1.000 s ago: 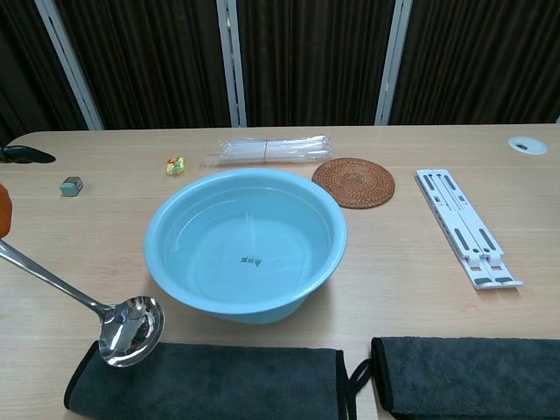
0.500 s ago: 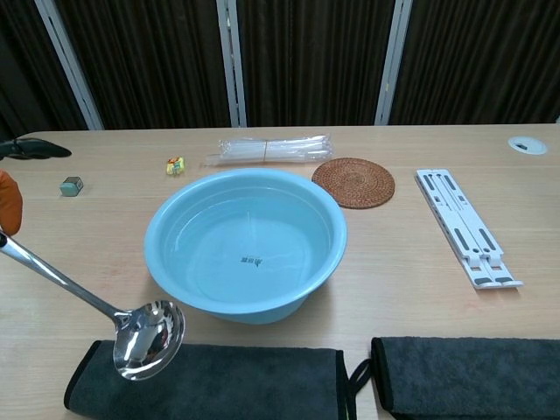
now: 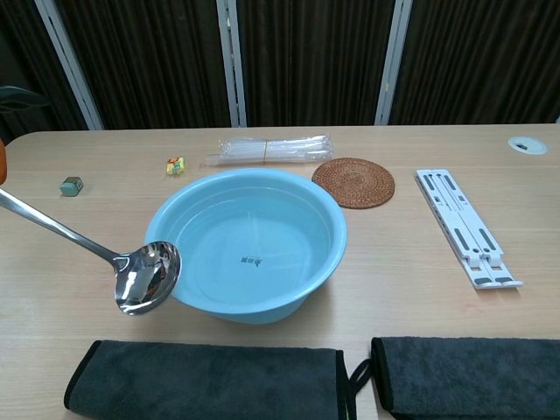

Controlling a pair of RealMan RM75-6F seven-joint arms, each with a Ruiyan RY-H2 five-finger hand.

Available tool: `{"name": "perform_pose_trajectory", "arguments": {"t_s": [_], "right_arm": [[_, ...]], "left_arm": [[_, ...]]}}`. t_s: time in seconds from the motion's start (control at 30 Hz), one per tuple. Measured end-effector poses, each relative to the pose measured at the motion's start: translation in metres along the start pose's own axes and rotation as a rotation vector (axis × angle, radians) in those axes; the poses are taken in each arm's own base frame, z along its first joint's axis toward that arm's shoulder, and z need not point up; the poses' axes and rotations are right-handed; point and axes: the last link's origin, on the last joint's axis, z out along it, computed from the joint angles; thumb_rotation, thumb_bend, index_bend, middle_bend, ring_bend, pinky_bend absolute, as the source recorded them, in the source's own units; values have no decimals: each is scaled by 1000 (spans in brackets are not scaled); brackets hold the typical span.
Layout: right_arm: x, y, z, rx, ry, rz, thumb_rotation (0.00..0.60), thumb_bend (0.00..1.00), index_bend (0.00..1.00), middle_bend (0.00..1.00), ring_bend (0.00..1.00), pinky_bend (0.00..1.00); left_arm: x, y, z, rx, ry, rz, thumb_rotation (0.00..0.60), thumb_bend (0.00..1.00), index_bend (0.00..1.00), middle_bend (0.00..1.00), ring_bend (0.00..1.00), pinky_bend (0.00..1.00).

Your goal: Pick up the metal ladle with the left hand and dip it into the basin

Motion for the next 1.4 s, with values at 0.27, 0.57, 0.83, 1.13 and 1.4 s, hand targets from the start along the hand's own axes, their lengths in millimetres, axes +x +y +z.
{"name": "perform_pose_trajectory", "arguments": {"t_s": [0.27, 0.57, 0.83, 1.13, 1.4], "right_arm": [[0, 0, -1, 5, 1, -2, 471, 0, 0, 0, 0, 0], [-1, 2, 2, -6, -8, -4, 471, 0, 0, 0, 0, 0], [-3, 3, 5, -13, -20, -6, 469, 0, 0, 0, 0, 0], [-4, 2, 5, -1, -29, -4, 470, 0, 0, 0, 0, 0], [-2, 2, 4, 6, -29, 4, 472, 0, 0, 0, 0, 0]], "left_arm": [[-9, -19, 16, 92, -21, -9, 600, 841, 856, 0, 0, 0], [-10, -35, 36, 151, 35, -93, 600, 840, 856, 0, 0, 0], [-18, -47, 53, 185, 73, -110, 600, 832, 859, 0, 0, 0], [-42, -42, 76, 215, 62, -105, 600, 820, 864, 3, 0, 0], [-60, -29, 99, 208, 70, -101, 600, 817, 863, 7, 0, 0]]}}
